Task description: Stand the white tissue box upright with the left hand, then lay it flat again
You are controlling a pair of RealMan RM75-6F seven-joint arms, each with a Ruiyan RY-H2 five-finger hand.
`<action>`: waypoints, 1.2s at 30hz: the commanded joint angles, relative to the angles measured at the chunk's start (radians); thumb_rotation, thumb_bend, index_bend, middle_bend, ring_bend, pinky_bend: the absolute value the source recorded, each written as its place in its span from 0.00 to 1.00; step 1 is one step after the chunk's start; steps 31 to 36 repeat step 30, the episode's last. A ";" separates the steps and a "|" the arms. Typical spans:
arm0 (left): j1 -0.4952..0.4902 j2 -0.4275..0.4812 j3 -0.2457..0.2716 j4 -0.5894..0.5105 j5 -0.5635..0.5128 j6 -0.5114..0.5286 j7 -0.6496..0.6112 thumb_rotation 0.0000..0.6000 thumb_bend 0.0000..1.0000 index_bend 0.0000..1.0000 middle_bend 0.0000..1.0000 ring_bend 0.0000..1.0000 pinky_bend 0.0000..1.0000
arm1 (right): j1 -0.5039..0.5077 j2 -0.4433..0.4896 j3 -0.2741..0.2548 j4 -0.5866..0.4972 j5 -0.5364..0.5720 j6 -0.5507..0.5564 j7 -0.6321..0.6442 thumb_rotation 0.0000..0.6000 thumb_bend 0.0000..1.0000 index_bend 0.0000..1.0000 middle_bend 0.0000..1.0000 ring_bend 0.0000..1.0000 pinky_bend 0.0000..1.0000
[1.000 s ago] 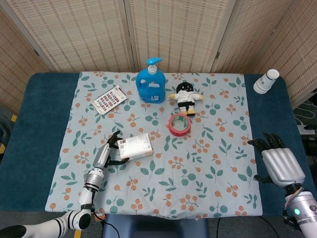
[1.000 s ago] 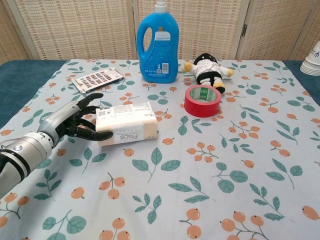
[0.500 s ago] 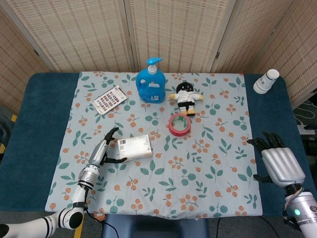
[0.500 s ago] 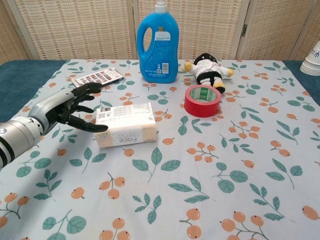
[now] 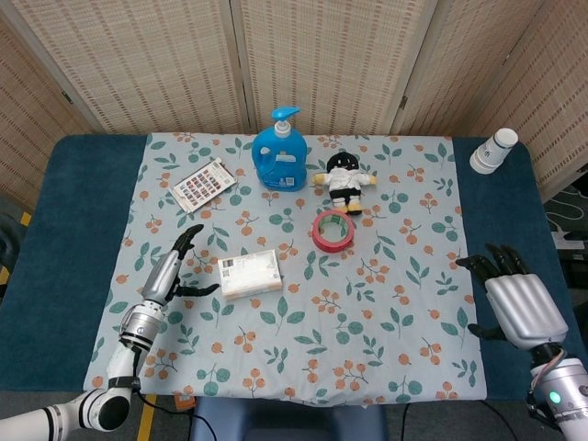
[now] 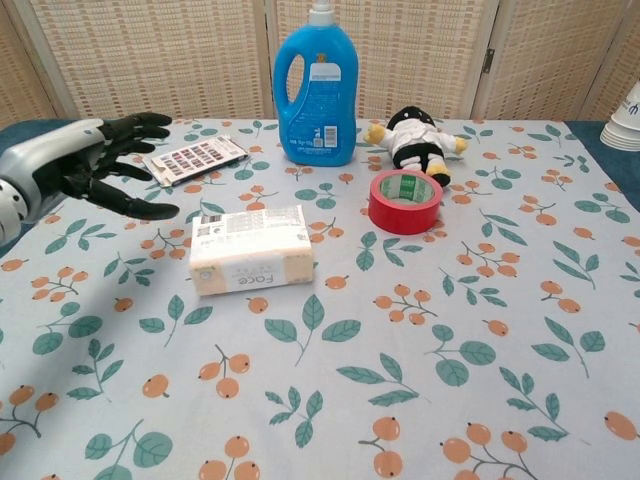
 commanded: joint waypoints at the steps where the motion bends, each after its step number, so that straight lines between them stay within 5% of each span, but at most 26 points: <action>1: 0.006 0.114 -0.033 -0.096 -0.075 0.058 0.190 1.00 0.31 0.00 0.00 0.01 0.19 | -0.010 0.013 -0.003 -0.008 -0.023 0.007 0.021 1.00 0.06 0.20 0.17 0.00 0.00; 7: 0.020 0.294 -0.026 -0.181 -0.074 0.145 0.467 1.00 0.46 0.09 0.11 0.00 0.21 | -0.034 0.038 -0.010 -0.015 -0.074 0.026 0.056 1.00 0.05 0.22 0.17 0.00 0.00; 13: 0.013 0.506 0.091 -0.240 -0.038 0.060 0.744 1.00 0.46 0.14 0.15 0.06 0.24 | -0.053 0.035 -0.022 -0.021 -0.132 0.038 0.050 1.00 0.06 0.22 0.17 0.00 0.00; 17: 0.019 0.558 0.153 -0.244 0.017 0.081 0.891 1.00 0.44 0.07 0.11 0.02 0.21 | -0.061 0.020 -0.033 -0.021 -0.152 0.034 0.016 1.00 0.06 0.22 0.17 0.00 0.00; 36: 0.016 0.613 0.185 -0.302 -0.039 0.047 0.885 1.00 0.37 0.07 0.10 0.01 0.18 | -0.093 0.008 -0.033 -0.021 -0.183 0.088 -0.006 1.00 0.06 0.22 0.17 0.00 0.00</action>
